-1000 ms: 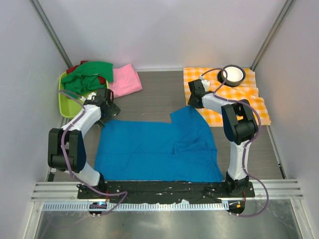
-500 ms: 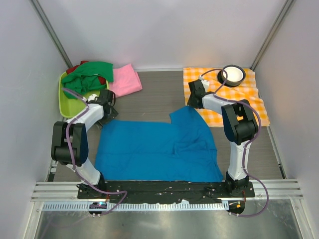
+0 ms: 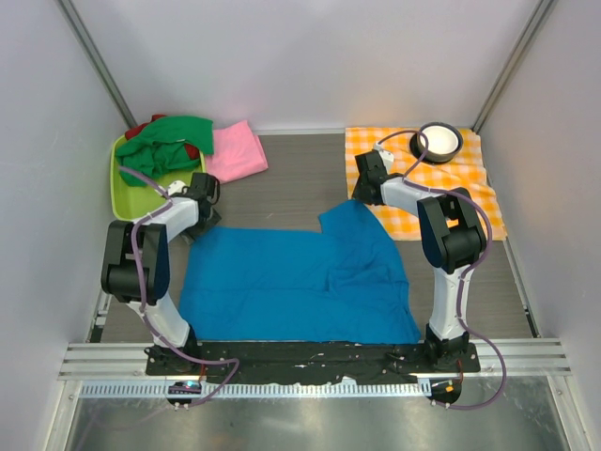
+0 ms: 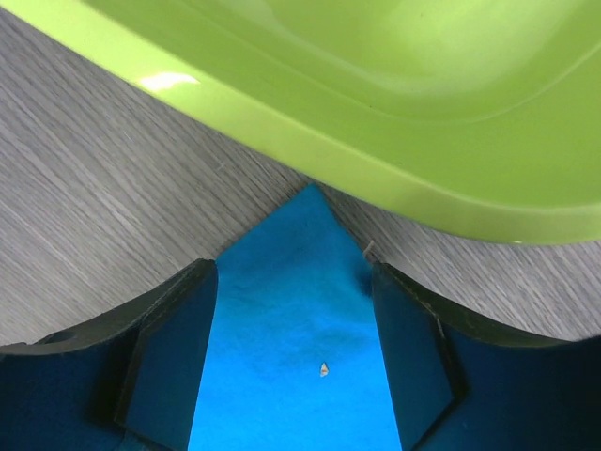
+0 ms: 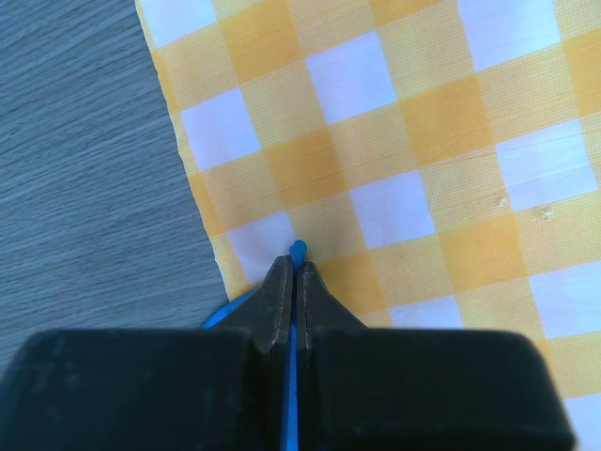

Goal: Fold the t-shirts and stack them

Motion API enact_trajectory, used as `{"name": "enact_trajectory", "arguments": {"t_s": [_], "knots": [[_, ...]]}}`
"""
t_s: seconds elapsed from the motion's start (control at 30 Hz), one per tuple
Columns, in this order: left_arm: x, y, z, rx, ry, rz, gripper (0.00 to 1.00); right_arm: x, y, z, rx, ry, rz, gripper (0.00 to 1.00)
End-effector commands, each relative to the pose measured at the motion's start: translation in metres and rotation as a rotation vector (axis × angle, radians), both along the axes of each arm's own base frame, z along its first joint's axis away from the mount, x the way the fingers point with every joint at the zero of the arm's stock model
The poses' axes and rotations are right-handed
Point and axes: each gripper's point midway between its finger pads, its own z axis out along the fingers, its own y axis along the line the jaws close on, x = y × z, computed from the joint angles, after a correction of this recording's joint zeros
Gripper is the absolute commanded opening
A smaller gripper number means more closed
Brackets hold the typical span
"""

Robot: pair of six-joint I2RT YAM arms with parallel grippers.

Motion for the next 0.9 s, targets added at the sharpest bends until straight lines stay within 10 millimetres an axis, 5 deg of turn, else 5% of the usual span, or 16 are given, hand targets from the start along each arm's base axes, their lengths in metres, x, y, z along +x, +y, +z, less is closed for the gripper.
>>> {"name": "enact_trajectory", "arguments": {"t_s": [0.0, 0.3, 0.43, 0.53, 0.87], "knots": [[0.01, 0.005, -0.005, 0.017, -0.046, 0.023, 0.7, 0.004, 0.009, 0.023, 0.039, -0.053, 0.031, 0.01], [0.011, 0.006, -0.011, 0.02, -0.054, 0.044, 0.5, 0.003, 0.011, 0.019, 0.043, -0.039, 0.038, 0.01], [0.008, 0.01, -0.008, 0.037, -0.057, 0.057, 0.19, 0.003, 0.008, 0.018, 0.034, -0.038, 0.031, 0.01], [0.006, 0.011, -0.006, 0.039, -0.05, 0.059, 0.08, 0.004, 0.005, 0.025, 0.03, -0.055, 0.02, 0.01], [-0.01, 0.005, 0.016, -0.003, -0.061, 0.047, 0.0, -0.004, -0.008, 0.068, 0.004, -0.141, -0.023, 0.01]]}}
